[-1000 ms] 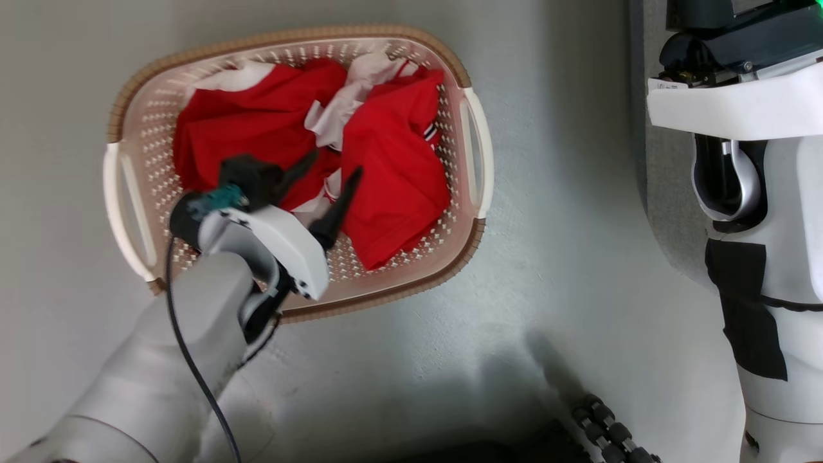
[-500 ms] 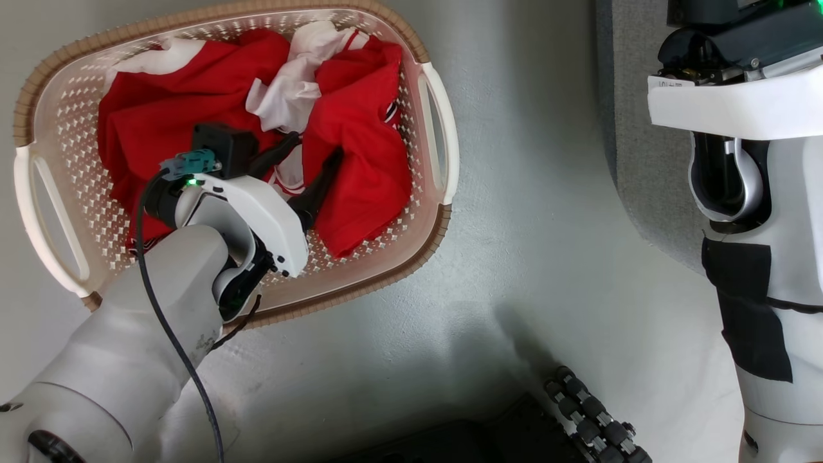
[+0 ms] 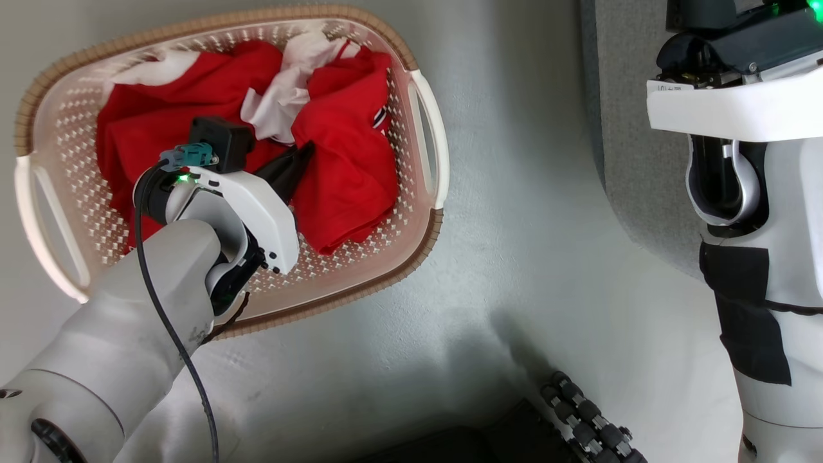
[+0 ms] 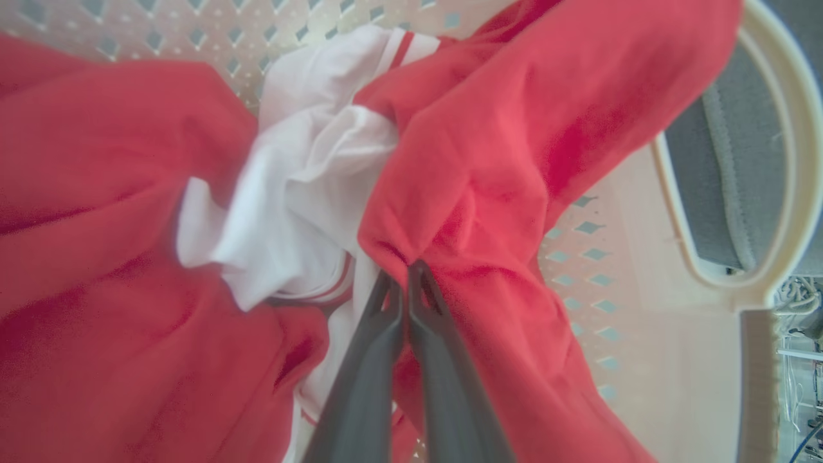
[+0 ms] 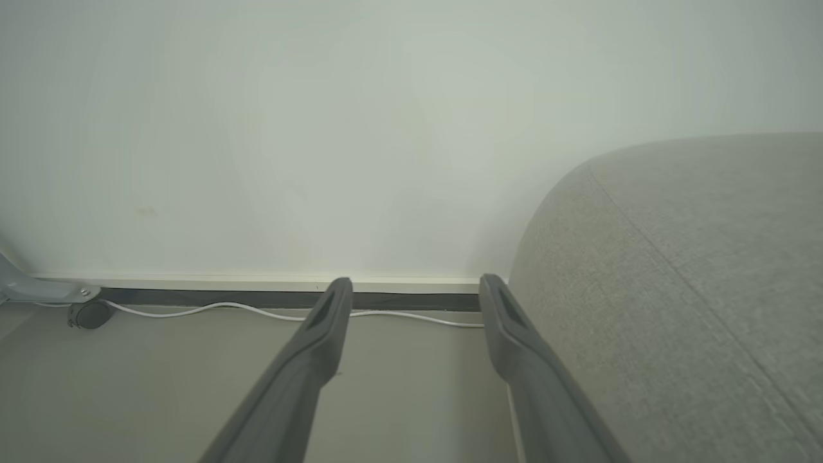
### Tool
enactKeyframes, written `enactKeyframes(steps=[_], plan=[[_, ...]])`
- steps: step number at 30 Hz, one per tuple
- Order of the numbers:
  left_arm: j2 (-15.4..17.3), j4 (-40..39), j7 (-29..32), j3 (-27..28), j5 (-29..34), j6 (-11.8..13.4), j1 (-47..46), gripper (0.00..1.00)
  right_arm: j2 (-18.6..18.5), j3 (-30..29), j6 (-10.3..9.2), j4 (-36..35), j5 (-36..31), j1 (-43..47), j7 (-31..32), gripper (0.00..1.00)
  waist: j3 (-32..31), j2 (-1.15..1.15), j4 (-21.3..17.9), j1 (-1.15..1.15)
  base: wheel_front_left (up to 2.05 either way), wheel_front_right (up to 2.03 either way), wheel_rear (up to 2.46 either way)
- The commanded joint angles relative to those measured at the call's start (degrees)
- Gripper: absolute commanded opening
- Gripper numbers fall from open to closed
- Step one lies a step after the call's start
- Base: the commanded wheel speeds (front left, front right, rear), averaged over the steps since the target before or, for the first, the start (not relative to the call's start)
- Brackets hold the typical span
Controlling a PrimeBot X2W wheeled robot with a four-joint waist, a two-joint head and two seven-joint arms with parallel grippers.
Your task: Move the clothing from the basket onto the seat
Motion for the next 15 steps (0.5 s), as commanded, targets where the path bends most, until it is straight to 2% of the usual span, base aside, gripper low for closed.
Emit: enactKeyframes(steps=[1, 9, 15], plan=[[0.6, -1.0, -0.9, 0.6, -0.4, -0.1, 0.8, 0.0, 0.5, 0.2, 0.24, -1.0, 0.1, 2.8, -0.3, 1.0, -1.3, 0.0, 0.6, -0.01, 0.0, 0.0, 0.0], [0.4, -2.6, -2.6, 0.5, -1.0, -0.1, 4.3, 0.0, 0.5, -1.0, 0.24, 1.3, -2.3, 4.9, -0.3, 1.0, -8.9, 0.0, 3.4, -0.01, 0.0, 0.0, 0.0], [-0.3, -5.0, -2.7, 6.6, 2.6, -0.1, 8.3, 0.0, 0.5, -0.9, 0.24, 3.9, -4.8, 7.3, -0.3, 1.0, -15.6, 0.0, 6.0, -0.01, 0.0, 0.0, 0.0]])
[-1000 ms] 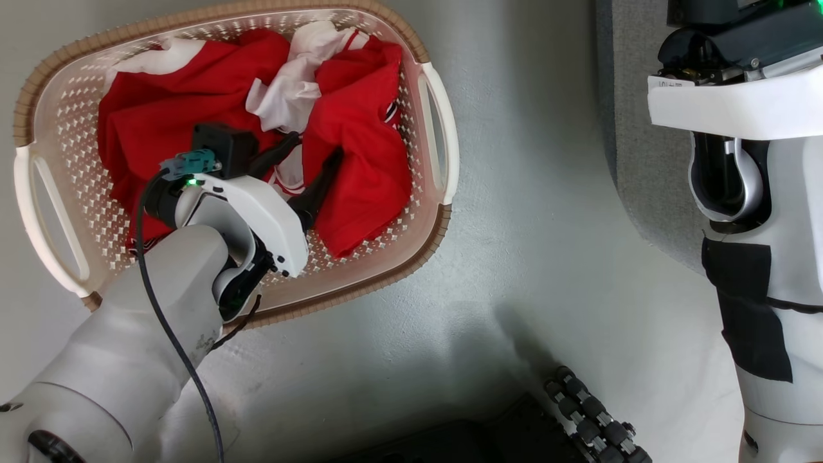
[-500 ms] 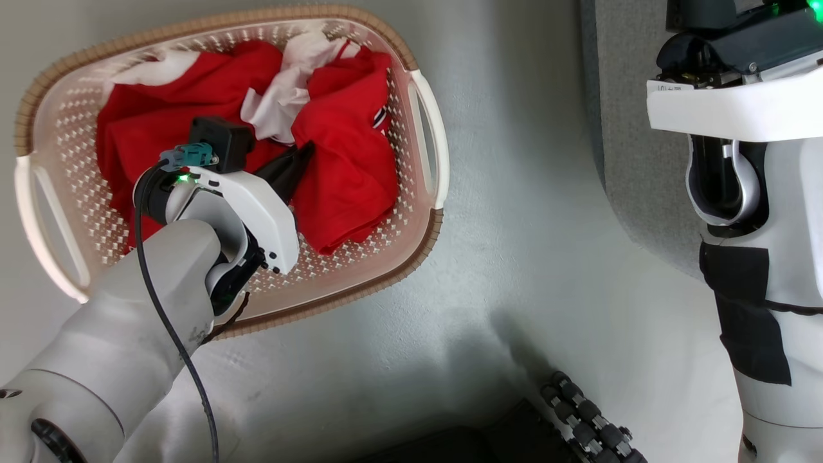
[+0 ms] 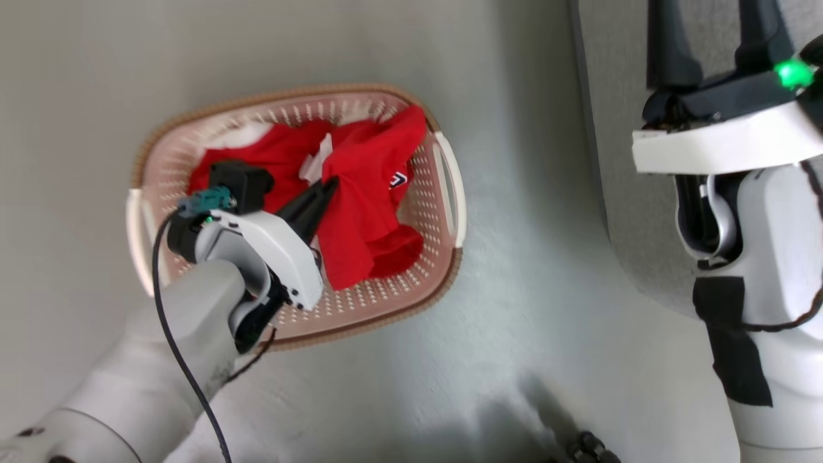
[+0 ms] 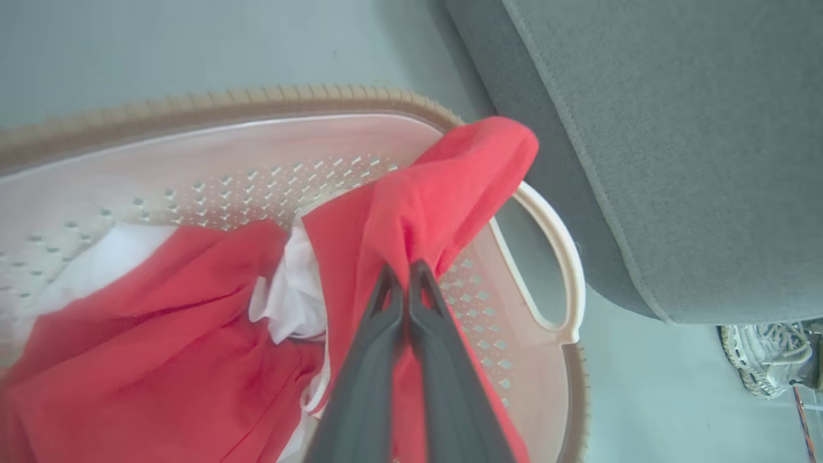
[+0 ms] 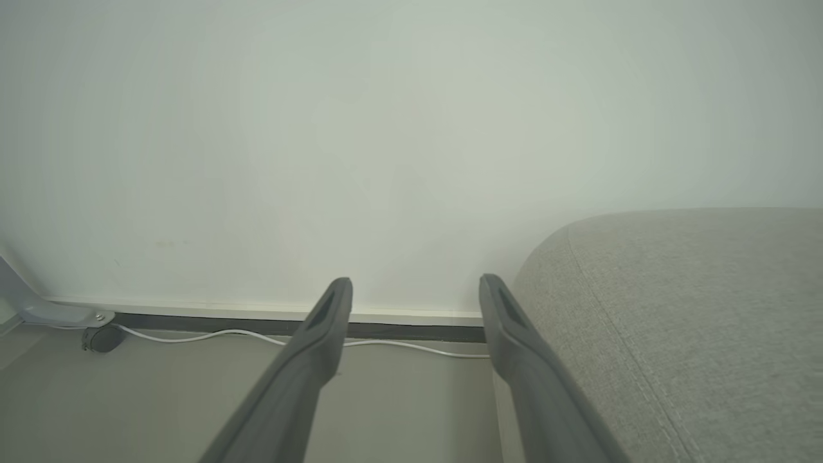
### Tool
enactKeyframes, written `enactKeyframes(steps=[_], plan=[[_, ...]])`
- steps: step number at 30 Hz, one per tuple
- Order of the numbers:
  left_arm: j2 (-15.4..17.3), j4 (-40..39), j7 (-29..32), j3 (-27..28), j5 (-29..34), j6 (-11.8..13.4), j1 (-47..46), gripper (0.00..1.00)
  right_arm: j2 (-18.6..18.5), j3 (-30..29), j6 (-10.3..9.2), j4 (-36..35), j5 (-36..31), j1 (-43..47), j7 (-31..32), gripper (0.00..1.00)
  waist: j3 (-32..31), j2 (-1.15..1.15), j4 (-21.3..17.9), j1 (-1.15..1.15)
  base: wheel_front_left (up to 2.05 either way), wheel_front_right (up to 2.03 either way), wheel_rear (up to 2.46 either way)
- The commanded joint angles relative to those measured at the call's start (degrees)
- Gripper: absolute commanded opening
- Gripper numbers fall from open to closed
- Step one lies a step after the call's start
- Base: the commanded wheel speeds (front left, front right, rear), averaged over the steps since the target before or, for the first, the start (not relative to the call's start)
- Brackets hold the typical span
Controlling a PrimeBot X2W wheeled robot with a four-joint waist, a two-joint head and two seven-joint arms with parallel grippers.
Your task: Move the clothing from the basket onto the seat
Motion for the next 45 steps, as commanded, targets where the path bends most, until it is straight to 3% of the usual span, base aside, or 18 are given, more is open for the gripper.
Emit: enactKeyframes(steps=[1, 10, 23, 31, 45], plan=[[0.2, -1.6, -0.6, 3.5, 2.1, -0.1, 3.1, 0.0, 0.5, 0.7, 0.23, -0.2, -1.0, 3.2, -0.3, 1.0, -5.2, 0.0, 2.8, 0.0, 0.0, 0.0, 0.0], [-1.5, -6.3, -0.6, 16.5, 11.0, -0.1, 11.2, 0.0, 0.5, 1.0, 0.23, 3.9, -2.4, 7.6, -0.3, 1.0, -15.8, 0.0, 6.7, 0.0, 0.0, 0.0, 0.0], [-2.6, -14.2, -0.6, 27.6, 22.0, -0.1, 18.2, 0.0, 0.5, 1.9, 0.23, 9.0, -2.7, 13.4, -0.3, 1.0, -28.5, 0.0, 9.4, 0.0, 0.0, 0.0, 0.0], [-2.7, -20.9, -0.6, 32.1, 27.6, -0.1, 18.3, 0.0, 0.5, 1.6, 0.23, 10.4, -2.1, 16.6, -0.3, 1.0, -33.8, 0.0, 9.2, 0.0, 0.0, 0.0, 0.0], [-3.6, -28.7, -0.6, 32.9, 31.6, -0.1, 12.7, 0.0, 0.5, 2.6, 0.23, 11.3, -1.0, 19.7, -0.3, 1.0, -36.7, 0.0, 8.4, 0.0, 0.0, 0.0, 0.0]])
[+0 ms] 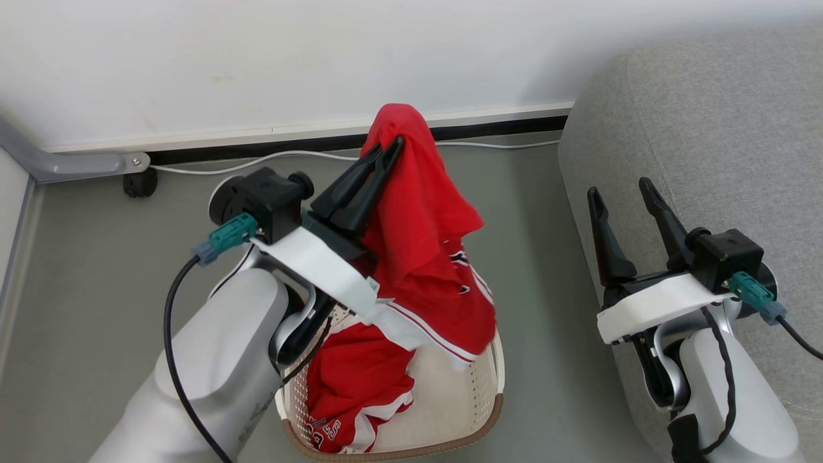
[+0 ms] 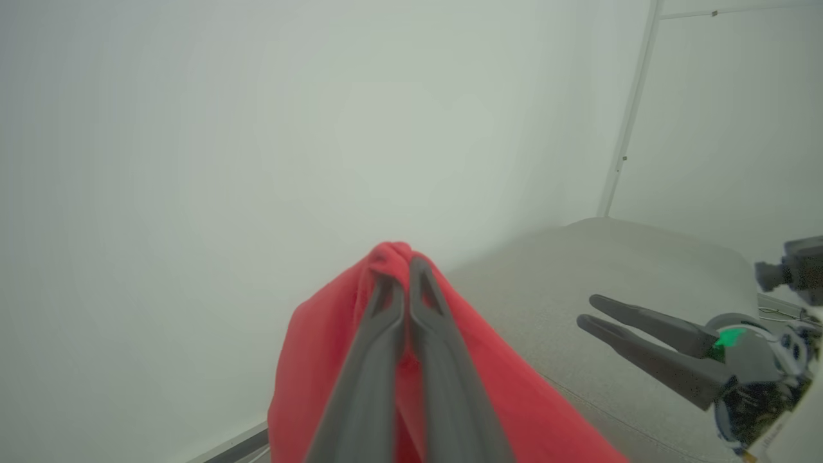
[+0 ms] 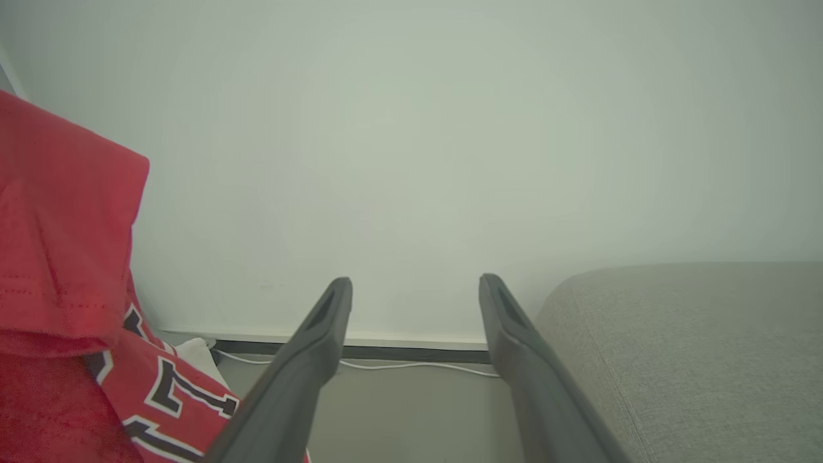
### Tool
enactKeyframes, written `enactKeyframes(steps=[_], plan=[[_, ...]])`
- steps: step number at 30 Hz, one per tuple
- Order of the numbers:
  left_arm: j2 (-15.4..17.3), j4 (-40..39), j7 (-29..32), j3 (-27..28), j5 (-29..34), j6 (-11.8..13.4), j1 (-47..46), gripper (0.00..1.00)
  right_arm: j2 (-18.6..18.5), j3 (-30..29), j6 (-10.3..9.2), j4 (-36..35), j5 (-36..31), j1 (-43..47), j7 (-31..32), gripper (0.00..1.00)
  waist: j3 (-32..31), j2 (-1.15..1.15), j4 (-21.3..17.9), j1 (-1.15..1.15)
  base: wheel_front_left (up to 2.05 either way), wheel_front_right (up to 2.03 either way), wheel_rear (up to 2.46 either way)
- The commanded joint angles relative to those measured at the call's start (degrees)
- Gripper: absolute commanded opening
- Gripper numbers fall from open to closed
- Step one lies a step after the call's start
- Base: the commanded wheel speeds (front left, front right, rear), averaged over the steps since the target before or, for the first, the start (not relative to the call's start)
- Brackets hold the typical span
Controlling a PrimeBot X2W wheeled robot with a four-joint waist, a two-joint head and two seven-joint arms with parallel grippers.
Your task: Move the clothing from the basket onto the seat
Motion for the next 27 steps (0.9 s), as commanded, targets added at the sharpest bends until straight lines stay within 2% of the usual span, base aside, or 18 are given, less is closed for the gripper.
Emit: enactKeyframes(steps=[1, 7, 19, 23, 27], plan=[[0.7, -2.0, -0.6, 2.1, 0.3, -0.1, -3.8, 0.0, 0.5, 1.4, 0.24, -1.0, 0.4, 0.2, -0.3, 1.0, -0.1, 0.0, -0.1, 0.0, 0.0, 0.0, 0.0], [0.2, -2.5, -0.6, 1.9, 0.7, -0.1, -5.5, 0.0, 0.5, 2.7, 0.24, -1.9, 1.7, 0.5, -0.3, 1.0, -0.4, 0.0, -0.7, 0.0, 0.0, 0.0, 0.0], [-0.3, -3.3, -0.6, -0.3, -1.1, -0.1, -5.2, 0.0, -0.8, 15.2, 0.24, -17.6, 5.4, -1.1, -0.3, 1.0, 0.1, 0.0, -0.9, 0.0, 0.0, 0.0, 0.0], [-0.4, -3.5, -0.6, -1.1, -1.0, -0.1, -5.5, 0.0, -2.9, 20.3, 0.24, -16.7, 5.1, -2.6, -0.3, 1.0, 0.2, 0.0, -0.6, 0.0, 0.0, 0.0, 0.0], [-0.6, -4.1, -0.6, -2.0, -1.1, -0.1, -5.8, 0.0, -4.1, 23.1, 0.24, -13.7, 4.5, -4.4, -0.3, 1.0, 0.1, 0.0, -0.1, 0.0, 0.0, 0.0, 0.0]])
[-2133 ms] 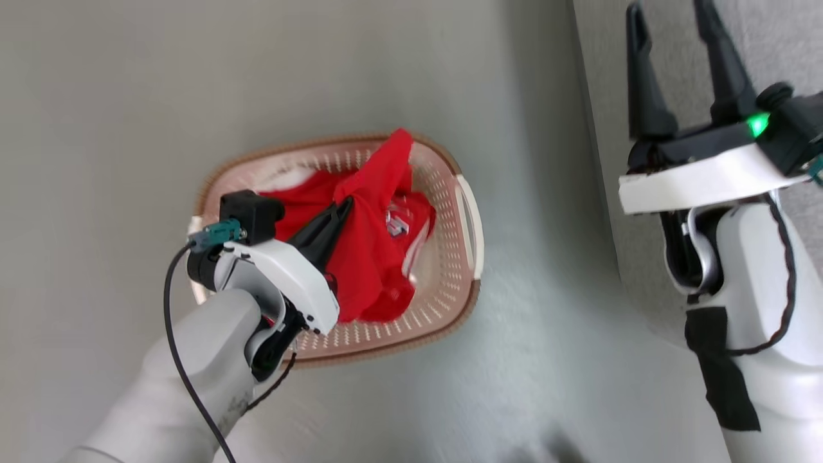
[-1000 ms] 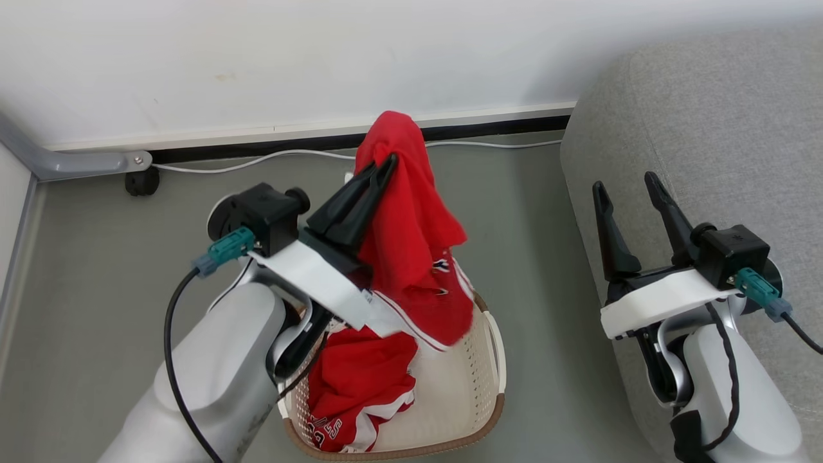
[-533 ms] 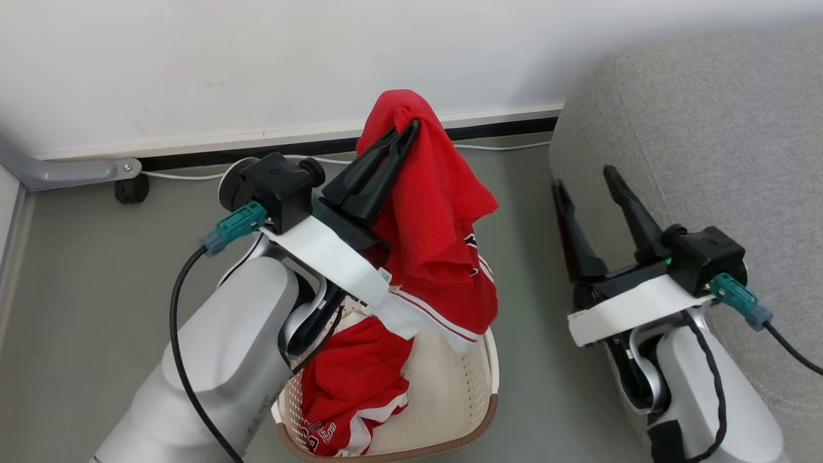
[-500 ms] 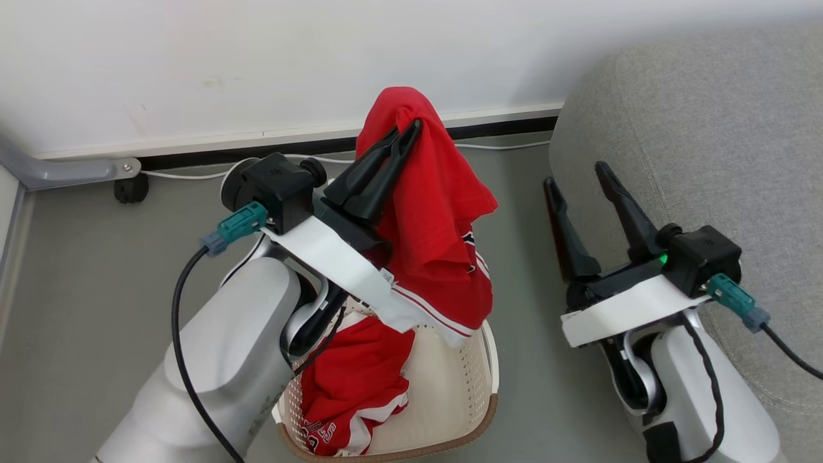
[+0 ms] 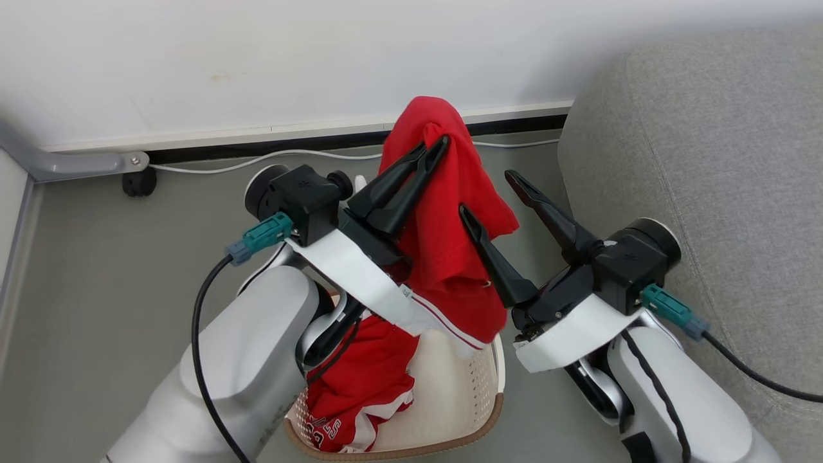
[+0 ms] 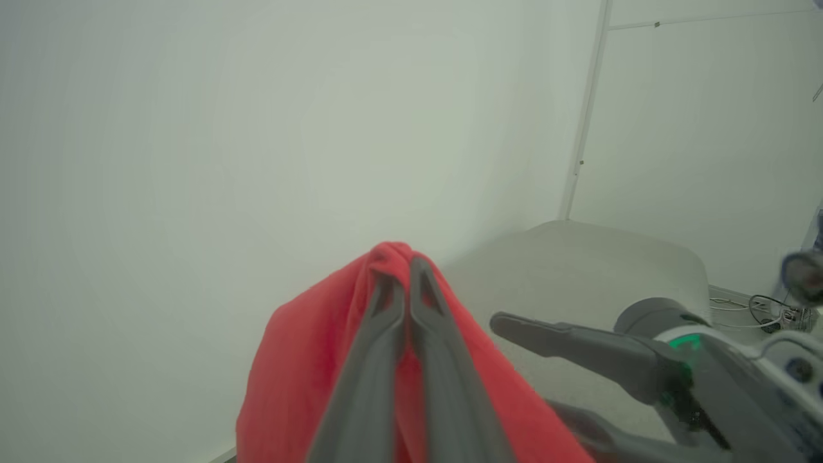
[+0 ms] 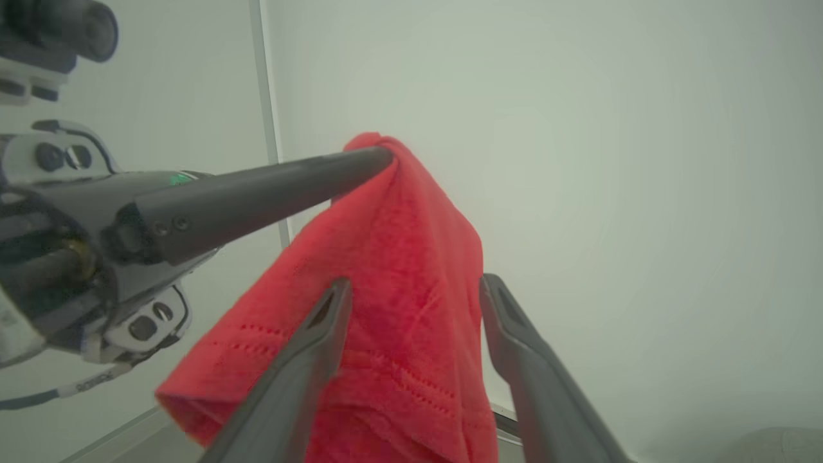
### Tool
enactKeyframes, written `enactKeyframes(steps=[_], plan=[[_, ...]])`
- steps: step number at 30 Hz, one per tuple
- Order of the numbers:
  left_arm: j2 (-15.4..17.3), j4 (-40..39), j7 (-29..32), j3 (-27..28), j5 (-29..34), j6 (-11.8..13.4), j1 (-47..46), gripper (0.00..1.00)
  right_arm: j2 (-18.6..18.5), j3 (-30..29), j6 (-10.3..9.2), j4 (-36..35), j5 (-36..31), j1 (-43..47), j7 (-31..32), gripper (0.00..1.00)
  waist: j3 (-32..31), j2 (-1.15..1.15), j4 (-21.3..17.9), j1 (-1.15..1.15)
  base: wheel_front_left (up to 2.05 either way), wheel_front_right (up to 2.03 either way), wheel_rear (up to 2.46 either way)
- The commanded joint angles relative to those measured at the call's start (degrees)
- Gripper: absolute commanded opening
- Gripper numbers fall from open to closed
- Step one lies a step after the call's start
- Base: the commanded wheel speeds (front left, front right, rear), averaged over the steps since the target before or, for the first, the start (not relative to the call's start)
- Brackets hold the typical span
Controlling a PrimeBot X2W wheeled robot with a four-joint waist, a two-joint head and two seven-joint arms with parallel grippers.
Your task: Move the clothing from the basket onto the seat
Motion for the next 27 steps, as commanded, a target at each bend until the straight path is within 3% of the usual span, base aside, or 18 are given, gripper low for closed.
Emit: enactKeyframes(steps=[1, 14, 21, 22, 23, 27], plan=[[0.8, -1.8, -0.5, 1.8, -0.4, -0.1, -3.1, 0.0, 0.3, 0.8, 0.23, -0.5, -0.3, -1.1, -0.3, 1.0, -0.1, 0.0, 0.2, 0.0, 0.0, 0.0, 0.0], [0.3, -4.8, -0.5, -3.9, -1.8, -0.1, -3.0, 0.0, -0.4, 10.5, 0.23, 17.2, 7.9, -4.8, -0.3, 1.0, -1.8, 0.0, 2.1, 0.0, 0.0, 0.0, 0.0], [0.4, -5.4, -0.5, -5.6, -2.8, -0.1, -2.6, 0.0, -0.2, 14.0, 0.23, 22.5, 12.1, -6.7, -0.3, 0.97, -2.0, 0.0, 2.8, 0.0, 0.0, 0.0, 0.0], [0.4, -5.3, -0.5, -5.6, -2.9, -0.1, -2.5, 0.0, -0.1, 14.4, 0.23, 23.2, 12.8, -6.9, -0.3, 0.38, -2.0, 0.0, 2.9, 0.0, 0.0, 0.0, 0.0], [0.4, -5.1, -0.5, -5.5, -3.0, -0.1, -2.4, 0.0, 0.0, 14.7, 0.23, 23.7, 13.4, -7.2, -0.3, 0.0, -2.0, 0.0, 2.9, 0.0, 0.0, 0.0, 0.0], [0.5, -4.7, -0.5, -5.0, -2.9, -0.1, -2.3, 0.0, 0.0, 14.9, 0.23, 24.6, 14.5, -7.9, -0.3, 0.0, -1.3, 0.0, 2.8, 0.0, 0.0, 0.0, 0.0]])
